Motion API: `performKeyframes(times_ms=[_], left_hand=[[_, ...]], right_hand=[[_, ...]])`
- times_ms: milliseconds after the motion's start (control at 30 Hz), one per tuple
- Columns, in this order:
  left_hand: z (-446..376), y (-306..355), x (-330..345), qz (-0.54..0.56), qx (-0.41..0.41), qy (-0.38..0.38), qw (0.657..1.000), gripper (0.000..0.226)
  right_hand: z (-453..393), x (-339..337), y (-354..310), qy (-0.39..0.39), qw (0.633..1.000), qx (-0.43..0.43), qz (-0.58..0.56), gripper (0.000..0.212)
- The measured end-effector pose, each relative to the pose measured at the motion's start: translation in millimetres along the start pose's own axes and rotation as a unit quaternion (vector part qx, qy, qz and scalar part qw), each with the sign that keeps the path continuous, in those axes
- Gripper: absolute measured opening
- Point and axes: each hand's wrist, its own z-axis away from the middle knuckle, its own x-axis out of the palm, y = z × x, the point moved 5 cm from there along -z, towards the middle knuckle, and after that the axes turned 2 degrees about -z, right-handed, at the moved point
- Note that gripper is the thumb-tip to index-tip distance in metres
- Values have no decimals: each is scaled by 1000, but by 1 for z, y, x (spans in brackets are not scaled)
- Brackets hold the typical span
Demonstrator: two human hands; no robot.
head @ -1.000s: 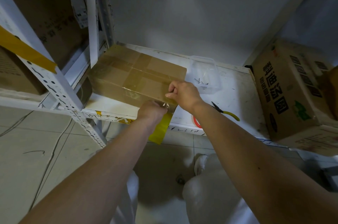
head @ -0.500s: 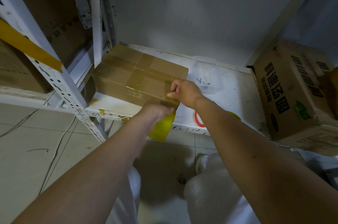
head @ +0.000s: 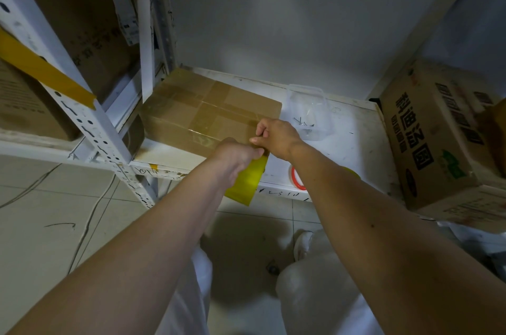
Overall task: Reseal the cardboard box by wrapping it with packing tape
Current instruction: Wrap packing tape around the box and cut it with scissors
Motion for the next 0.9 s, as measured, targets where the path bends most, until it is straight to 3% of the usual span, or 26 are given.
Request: performKeyframes(times_ms=[267, 600, 733, 900], left_hand=[[-1, -20, 6, -30, -20, -33, 999, 37], [-7, -57, 3, -12, -100, -30, 994, 44], [-13, -60, 1, -18, -63, 14, 998, 34], [-21, -55, 1, -72, -14, 17, 997, 50]], right_hand=[[2, 0, -1, 3, 1000, 2, 8, 15], [4, 1, -5, -6, 1000, 9, 23, 16], [6, -1, -5, -5, 1000, 8, 25, 16], [5, -2, -6, -8, 1000, 14, 18, 16]])
